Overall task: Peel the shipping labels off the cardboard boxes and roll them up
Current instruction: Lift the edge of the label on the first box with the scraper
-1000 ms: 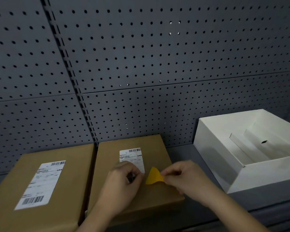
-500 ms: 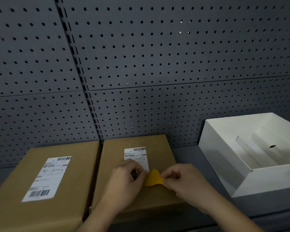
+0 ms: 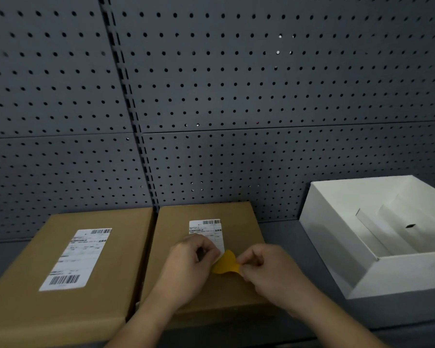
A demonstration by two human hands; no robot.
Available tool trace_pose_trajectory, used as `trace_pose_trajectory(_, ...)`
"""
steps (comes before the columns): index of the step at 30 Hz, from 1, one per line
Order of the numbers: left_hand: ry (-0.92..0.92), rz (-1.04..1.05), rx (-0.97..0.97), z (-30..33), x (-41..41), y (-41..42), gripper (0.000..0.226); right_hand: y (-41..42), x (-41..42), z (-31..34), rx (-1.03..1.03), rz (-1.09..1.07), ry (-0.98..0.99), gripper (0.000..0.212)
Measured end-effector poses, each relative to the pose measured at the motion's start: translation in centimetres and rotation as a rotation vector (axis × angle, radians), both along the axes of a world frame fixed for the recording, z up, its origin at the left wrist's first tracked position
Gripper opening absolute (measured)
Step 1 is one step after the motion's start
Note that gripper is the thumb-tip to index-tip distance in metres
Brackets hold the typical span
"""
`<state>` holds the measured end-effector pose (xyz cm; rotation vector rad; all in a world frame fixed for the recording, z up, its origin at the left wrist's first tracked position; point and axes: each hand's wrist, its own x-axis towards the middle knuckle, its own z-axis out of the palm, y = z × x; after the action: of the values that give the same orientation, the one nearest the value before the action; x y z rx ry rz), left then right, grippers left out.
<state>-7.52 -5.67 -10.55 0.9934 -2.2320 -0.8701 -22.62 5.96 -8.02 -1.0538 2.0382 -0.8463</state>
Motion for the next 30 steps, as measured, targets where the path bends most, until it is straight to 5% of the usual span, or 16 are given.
trace_pose_trajectory(19, 0.066, 0.019, 0.015, 0.0, 0.1, -0.1, 0.012, -0.4, 0.2, -0.5, -0.029, -0.057, -0.115, 0.012)
trace_pose_trajectory(25, 0.076, 0.027, 0.02, -0.1, 0.3, -0.2, 0.013, -0.6, 0.3, -0.5, -0.073, -0.036, 0.046, 0.012)
trace_pose_trajectory(30, 0.072, 0.043, 0.043, 0.0, 0.2, -0.2, 0.011, 1.9, -3.8, -1.4, -0.203, -0.283, -0.032, 0.017)
